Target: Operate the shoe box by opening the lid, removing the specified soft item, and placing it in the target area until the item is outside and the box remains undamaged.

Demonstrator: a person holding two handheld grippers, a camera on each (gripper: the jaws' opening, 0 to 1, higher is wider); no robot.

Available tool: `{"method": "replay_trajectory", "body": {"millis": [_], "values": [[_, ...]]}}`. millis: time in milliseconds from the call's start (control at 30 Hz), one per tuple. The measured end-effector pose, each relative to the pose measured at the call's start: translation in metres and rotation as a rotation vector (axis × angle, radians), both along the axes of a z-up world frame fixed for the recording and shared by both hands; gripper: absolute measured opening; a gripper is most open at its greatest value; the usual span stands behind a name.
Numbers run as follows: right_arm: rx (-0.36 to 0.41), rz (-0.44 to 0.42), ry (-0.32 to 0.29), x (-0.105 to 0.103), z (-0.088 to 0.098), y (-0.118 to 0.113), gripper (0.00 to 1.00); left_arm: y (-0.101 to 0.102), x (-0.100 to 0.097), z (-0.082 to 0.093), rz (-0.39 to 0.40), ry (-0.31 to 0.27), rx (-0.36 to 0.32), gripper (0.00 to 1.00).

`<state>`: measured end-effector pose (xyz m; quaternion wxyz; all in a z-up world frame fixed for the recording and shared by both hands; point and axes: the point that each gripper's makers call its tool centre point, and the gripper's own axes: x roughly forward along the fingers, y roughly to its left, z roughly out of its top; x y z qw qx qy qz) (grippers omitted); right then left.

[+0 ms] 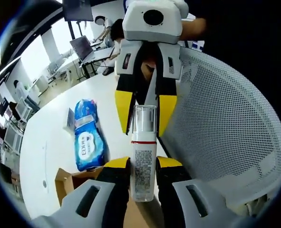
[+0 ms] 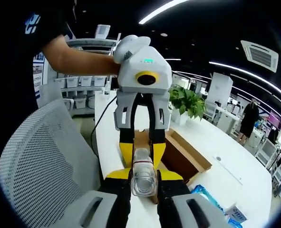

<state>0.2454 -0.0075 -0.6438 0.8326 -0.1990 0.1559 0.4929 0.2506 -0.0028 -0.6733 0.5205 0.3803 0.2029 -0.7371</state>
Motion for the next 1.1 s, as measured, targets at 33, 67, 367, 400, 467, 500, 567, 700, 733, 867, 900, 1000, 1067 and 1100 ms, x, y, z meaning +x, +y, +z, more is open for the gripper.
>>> {"method": "replay_trajectory", "body": {"millis": [33,67,367,400,467,500,567,700,733,867,900,1000,1067,1100], "values": [[-0.005,0.000,0.001,0.000,0.000,0.000,0.16,-0.001,0.000,0.000,-0.001,-0.002,-0.003,0.20],[-0.011,0.001,0.002,0.000,-0.001,-0.001,0.16,-0.001,0.000,-0.001,-0.002,-0.002,-0.005,0.20],[-0.037,0.003,-0.002,0.004,-0.002,-0.003,0.15,-0.004,0.006,-0.004,0.023,-0.008,-0.012,0.21],[-0.039,0.003,-0.004,0.004,-0.002,-0.003,0.15,-0.004,0.007,-0.004,0.031,-0.012,-0.018,0.21],[-0.041,0.001,-0.005,0.006,-0.002,-0.004,0.15,-0.005,0.008,-0.003,0.044,-0.017,-0.026,0.21],[-0.044,0.004,-0.005,0.007,-0.002,-0.003,0.15,-0.004,0.009,-0.003,0.047,-0.019,-0.028,0.21],[-0.052,0.011,-0.008,0.008,-0.003,-0.002,0.15,-0.004,0.010,-0.004,0.057,-0.021,-0.033,0.21],[-0.068,0.027,-0.007,0.009,-0.004,0.000,0.15,0.000,0.015,-0.003,0.093,-0.028,-0.044,0.25],[-0.073,0.033,-0.008,0.009,-0.005,0.000,0.15,0.001,0.016,-0.003,0.102,-0.029,-0.048,0.26],[-0.082,0.048,-0.006,0.010,-0.005,0.002,0.15,0.006,0.020,-0.003,0.162,-0.019,-0.061,0.29],[-0.084,0.056,-0.007,0.010,-0.005,0.002,0.15,0.006,0.021,-0.004,0.172,-0.021,-0.064,0.30],[-0.095,0.069,-0.005,0.009,-0.006,0.003,0.15,0.009,0.024,-0.003,0.208,-0.028,-0.082,0.34],[-0.104,0.077,-0.006,0.010,-0.007,0.003,0.15,0.012,0.026,-0.003,0.237,-0.024,-0.093,0.35],[-0.107,0.085,-0.005,0.010,-0.007,0.003,0.15,0.013,0.027,-0.002,0.247,-0.022,-0.096,0.36]]}}
